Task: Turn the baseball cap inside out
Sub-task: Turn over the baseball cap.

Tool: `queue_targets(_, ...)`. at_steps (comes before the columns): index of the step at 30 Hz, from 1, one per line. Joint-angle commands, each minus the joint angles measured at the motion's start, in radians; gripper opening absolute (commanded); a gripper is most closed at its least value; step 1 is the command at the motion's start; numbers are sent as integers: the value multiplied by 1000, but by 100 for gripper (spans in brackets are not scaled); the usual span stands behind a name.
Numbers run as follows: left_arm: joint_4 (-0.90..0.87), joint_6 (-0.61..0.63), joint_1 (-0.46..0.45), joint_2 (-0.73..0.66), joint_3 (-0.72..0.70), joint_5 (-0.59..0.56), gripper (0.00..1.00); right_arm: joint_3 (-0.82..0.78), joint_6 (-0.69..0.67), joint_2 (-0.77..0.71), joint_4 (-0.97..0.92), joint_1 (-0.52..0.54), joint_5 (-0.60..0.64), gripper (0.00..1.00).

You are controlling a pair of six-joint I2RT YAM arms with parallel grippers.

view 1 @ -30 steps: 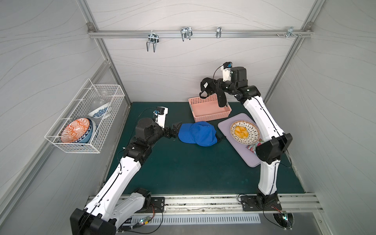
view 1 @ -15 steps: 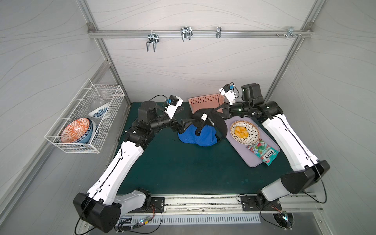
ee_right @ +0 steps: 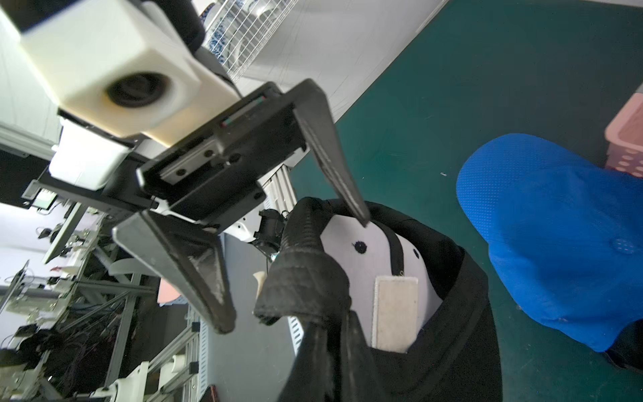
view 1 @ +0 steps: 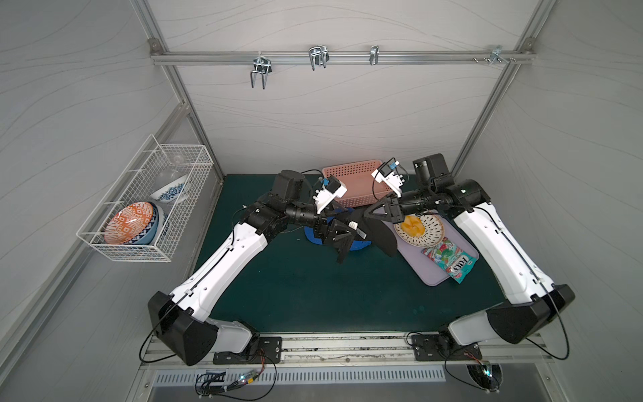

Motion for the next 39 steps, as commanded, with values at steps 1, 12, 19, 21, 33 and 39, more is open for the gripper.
queue_targets(1, -61, 28, -19, 37, 67, 63, 89, 32, -51, 10, -62, 9, -82, 0)
queue_targets(12, 105, -128, 9, -4, -31, 57, 0, -123, 37, -112, 137, -65, -40, 81)
queue_targets(19, 277, -326, 114, -72, -91, 166, 0, -447, 159, -343, 455, -146, -62, 99)
queue_targets(21, 300, -353, 120, -82, -93, 181, 0, -524, 205, -380, 536, -148, -77, 99)
queue_targets(33, 415, -469, 122, -75, -102, 205, 0, -618, 373, -378, 744, -105, -127, 43)
queue_targets(39, 279, -393, 130, -122, -117, -158, 98, -600, 403, -364, 653, -105, 23, 0)
